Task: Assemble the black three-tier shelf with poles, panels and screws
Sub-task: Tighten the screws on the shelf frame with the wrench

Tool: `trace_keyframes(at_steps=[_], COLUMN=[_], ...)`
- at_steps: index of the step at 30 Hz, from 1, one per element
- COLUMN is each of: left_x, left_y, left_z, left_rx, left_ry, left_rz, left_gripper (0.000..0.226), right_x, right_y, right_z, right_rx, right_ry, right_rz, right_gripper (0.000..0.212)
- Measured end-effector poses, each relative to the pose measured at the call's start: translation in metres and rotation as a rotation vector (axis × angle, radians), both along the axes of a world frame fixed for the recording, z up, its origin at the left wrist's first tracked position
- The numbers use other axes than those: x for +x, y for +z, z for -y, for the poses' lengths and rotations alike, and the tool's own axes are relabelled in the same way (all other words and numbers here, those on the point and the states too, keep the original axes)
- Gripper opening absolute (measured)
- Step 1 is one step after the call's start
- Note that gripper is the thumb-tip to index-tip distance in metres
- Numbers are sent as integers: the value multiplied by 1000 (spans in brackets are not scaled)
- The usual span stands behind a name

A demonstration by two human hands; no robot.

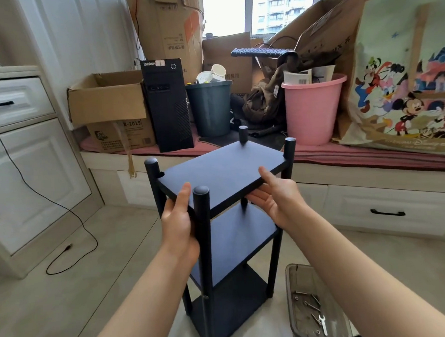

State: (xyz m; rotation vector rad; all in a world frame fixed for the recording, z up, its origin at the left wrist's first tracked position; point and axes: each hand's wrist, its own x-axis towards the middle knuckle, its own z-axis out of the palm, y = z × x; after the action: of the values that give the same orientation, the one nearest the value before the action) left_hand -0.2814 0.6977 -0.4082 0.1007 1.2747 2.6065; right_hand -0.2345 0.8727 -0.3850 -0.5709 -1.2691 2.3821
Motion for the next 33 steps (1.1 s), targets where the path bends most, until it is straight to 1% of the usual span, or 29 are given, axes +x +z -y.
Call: trace_keyframes(at_steps=[4,8,12,16,20,24,27,28,33], left_x=[11,17,23,23,22,25,32,35,47], left_y=[0,0,-3,-4,-6,-4,-3,-2,-3], left_z=[-6,-5,-2,1,-1,-7,-18,-23,-48], left_rx=[21,-5,-57,-73,-81,-138,-156,-151,-117], left_ry=[-24,-85,-137,-206,-251,-357,-390,-392,-402], left_rz=[-35,-52,-47,-52,-63,-94,-139,-145,-150], left_gripper=[29,26,27,33,38,51,49,49,45], right_x=[0,3,3,-1,-6,-11,-12,-11,3], right_y=[-1,-2,-1,-3,-5,-7,-8,-9,-9], right_z=[17,14,3,-4,-8,-11,-19,-22,-37], right_rx=[-33,-122,-120,-109,-88,-39,47,67,84], right_ry=[149,207,233,250,273,197,92,67,35], right_rz=[4,-80,-91,-132,-163,-144,-114,-101,6], right_gripper=[23,30,36,35,27,28,12,10,21])
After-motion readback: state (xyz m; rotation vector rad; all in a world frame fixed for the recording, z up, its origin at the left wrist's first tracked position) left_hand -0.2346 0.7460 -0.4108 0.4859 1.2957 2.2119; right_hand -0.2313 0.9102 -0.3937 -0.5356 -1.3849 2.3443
